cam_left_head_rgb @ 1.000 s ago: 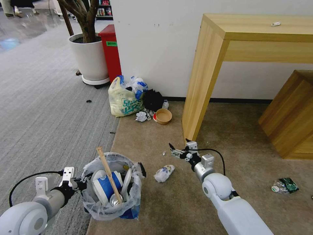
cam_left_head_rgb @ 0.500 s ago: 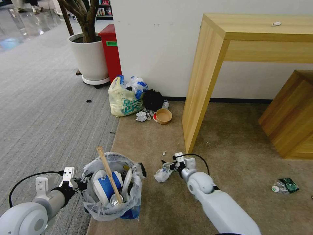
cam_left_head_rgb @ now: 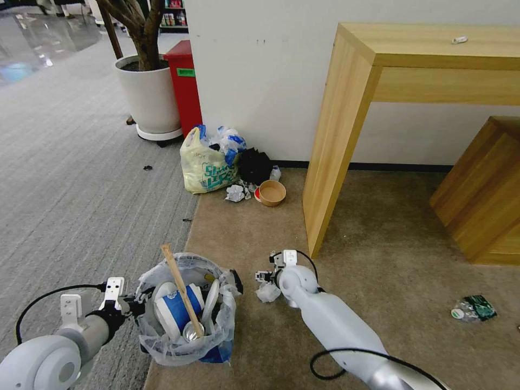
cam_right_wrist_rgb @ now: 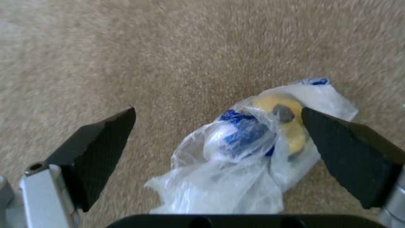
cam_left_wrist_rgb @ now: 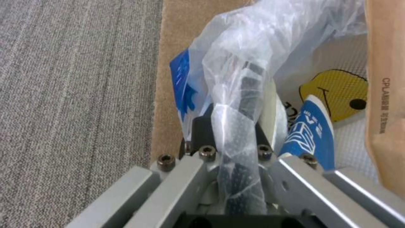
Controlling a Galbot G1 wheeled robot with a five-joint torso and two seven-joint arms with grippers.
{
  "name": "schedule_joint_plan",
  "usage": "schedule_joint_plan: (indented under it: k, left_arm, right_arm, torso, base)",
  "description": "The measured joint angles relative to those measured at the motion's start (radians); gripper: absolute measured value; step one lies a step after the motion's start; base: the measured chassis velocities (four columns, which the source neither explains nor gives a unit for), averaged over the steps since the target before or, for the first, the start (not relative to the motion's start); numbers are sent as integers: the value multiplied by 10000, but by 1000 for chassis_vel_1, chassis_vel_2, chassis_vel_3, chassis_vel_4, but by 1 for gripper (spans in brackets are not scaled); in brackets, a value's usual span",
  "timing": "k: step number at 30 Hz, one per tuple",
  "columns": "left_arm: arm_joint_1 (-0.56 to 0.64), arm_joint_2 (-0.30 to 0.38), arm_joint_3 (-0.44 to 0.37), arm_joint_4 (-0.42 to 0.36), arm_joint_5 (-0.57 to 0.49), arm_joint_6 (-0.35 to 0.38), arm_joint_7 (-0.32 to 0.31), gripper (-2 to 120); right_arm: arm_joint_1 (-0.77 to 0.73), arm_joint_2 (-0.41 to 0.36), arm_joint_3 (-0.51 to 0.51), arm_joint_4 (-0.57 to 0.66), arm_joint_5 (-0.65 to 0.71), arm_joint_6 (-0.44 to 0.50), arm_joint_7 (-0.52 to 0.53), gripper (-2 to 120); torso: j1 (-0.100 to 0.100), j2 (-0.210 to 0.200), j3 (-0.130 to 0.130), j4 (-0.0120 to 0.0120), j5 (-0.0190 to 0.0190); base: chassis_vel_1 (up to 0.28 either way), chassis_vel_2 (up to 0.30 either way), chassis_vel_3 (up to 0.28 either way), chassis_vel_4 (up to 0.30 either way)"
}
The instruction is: Pick up the trash bin and place the garbage on the floor into it.
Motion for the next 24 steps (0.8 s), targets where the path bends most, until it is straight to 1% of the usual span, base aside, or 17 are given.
schedule_joint_plan:
  k: [2, 3, 4, 7, 8, 11, 13, 16, 18, 19, 21, 22, 23, 24]
  left_arm:
    - [-1, 0, 1, 8, 1, 0, 3, 0]
    - [-12, 1, 8, 10, 1, 0, 5, 0]
    - [-12, 1, 8, 10, 1, 0, 5, 0]
    - [-14, 1, 21, 21, 1, 0, 8, 0]
    - [-14, 1, 21, 21, 1, 0, 8, 0]
    - [30, -1, 23, 19, 2, 0, 11, 0]
    - [35, 3, 19, 17, 1, 0, 12, 0]
    - [21, 6, 14, 11, -4, 0, 12, 0]
    - [-17, -5, 25, 12, -3, 0, 12, 0]
    - [-17, -5, 25, 12, -3, 0, 12, 0]
    - [-35, -40, 60, 19, 7, 0, 14, 0]
    - [-35, -40, 60, 19, 7, 0, 14, 0]
    - [-44, -65, 84, 45, 41, 0, 25, 0]
    - [-48, -72, 90, 55, 57, 0, 32, 0]
  right_arm:
    - [162, 229, 43, -475, 187, -3, 128, 100]
    - [291, 467, 62, -837, 374, 7, 267, 100]
    - [291, 467, 62, -837, 374, 7, 267, 100]
    - [494, 932, 118, -1468, 482, 134, 383, 100]
    - [494, 932, 118, -1468, 482, 134, 383, 100]
    - [644, 1326, 202, -1925, 627, 200, 664, 100]
    - [665, 1397, 223, -1987, 594, 273, 808, 100]
    - [657, 1316, 255, -1859, 419, 333, 878, 100]
    - [578, 933, 247, -1390, 392, 273, 905, 100]
    - [578, 933, 247, -1390, 392, 273, 905, 100]
    - [470, 582, 163, -921, 406, 241, 966, 100]
    - [470, 582, 163, -921, 406, 241, 966, 100]
    - [373, 331, 102, -520, 498, 224, 1078, 100]
    - [336, 264, 84, -380, 554, 223, 1150, 100]
  torso:
    - [0, 0, 0, -2, -1]
    - [0, 0, 0, -2, 0]
    - [0, 0, 0, -2, 0]
    - [0, 0, 0, -1, 0]
    - [0, 0, 0, -1, 0]
    - [0, 0, 0, 0, 0]
    - [0, 0, 0, 1, 2]
    - [0, 0, 0, 2, 3]
    - [1, 0, 0, -1, 2]
    - [1, 0, 0, -1, 2]
    - [0, 0, 0, -3, 3]
    - [0, 0, 0, -3, 3]
    - [0, 0, 0, -4, 1]
    - [0, 0, 0, -4, 2]
  base:
    - [0, 0, 0, 0]
    - [0, 0, 0, 0]
    - [0, 0, 0, 0]
    - [0, 0, 0, 0]
    - [0, 0, 0, 0]
    - [0, 0, 0, 0]
    - [0, 0, 0, 0]
    - [0, 0, 0, 0]
    - [0, 0, 0, 0]
    - [0, 0, 0, 0]
    - [0, 0, 0, 0]
    - [0, 0, 0, 0]
    - [0, 0, 0, 0]
    - [0, 0, 0, 0]
